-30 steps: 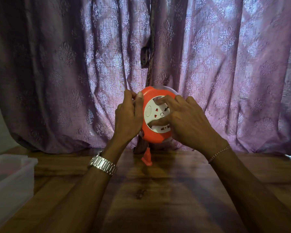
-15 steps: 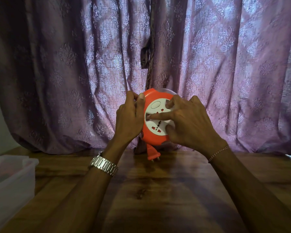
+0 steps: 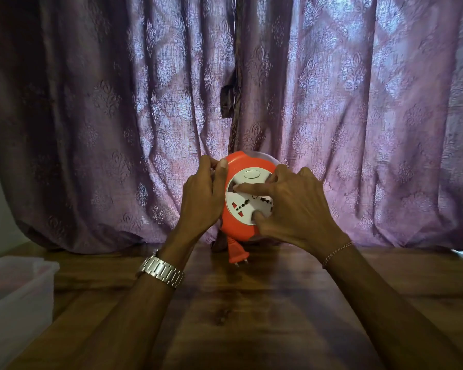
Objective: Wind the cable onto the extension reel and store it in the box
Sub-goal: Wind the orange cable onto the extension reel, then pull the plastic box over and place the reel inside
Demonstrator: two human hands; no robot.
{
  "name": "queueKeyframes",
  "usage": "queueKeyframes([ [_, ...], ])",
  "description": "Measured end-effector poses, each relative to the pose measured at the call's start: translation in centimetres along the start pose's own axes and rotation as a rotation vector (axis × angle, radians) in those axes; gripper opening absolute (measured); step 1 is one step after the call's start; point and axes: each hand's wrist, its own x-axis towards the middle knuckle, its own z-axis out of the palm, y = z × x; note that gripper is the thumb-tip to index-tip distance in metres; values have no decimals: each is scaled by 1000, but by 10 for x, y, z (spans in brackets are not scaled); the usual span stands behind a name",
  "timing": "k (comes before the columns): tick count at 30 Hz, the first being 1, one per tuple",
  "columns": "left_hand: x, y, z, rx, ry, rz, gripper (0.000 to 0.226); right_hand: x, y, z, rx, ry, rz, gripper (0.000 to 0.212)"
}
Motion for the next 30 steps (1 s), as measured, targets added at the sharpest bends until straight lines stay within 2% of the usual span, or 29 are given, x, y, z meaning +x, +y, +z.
queueKeyframes([
  [4, 2, -1, -3, 8, 5, 9, 32, -1, -6, 6, 47, 68, 68, 58],
  [9, 2, 2, -5, -12, -4, -30, 36, 4, 1, 4, -15, 59, -12, 57],
  [12, 3, 5, -10, -6, -6, -21, 33, 2, 9, 1, 88, 37, -70, 65],
  [15, 0, 9, -17, -31, 9, -31, 31, -16, 10, -4, 345, 186, -12, 72],
  [18, -3, 18, -25, -45, 24, -52, 33, -33, 3, -8, 577, 329, 228, 78],
  [20, -7, 24, -32, -51, 27, -59, 33, -42, -8, -11, 862, 301, 492, 84],
  [22, -11, 29, -40, -78, 43, -63, 31, -48, -23, -14, 1186, 197, 732, 88],
  [24, -17, 36, -49, -112, 62, -80, 32, -53, -39, -15, 1486, 144, 864, 73],
  [26, -25, 42, -57, -143, 80, -98, 34, -55, -54, -17, 1742, 109, 890, 54],
  [27, -29, 44, -60, -146, 86, -107, 34, -55, -61, -17, 1832, 86, 872, 53],
  [30, -43, 50, -74, -124, 117, -100, 31, -54, -80, -18, 1911, 88, 836, 64],
])
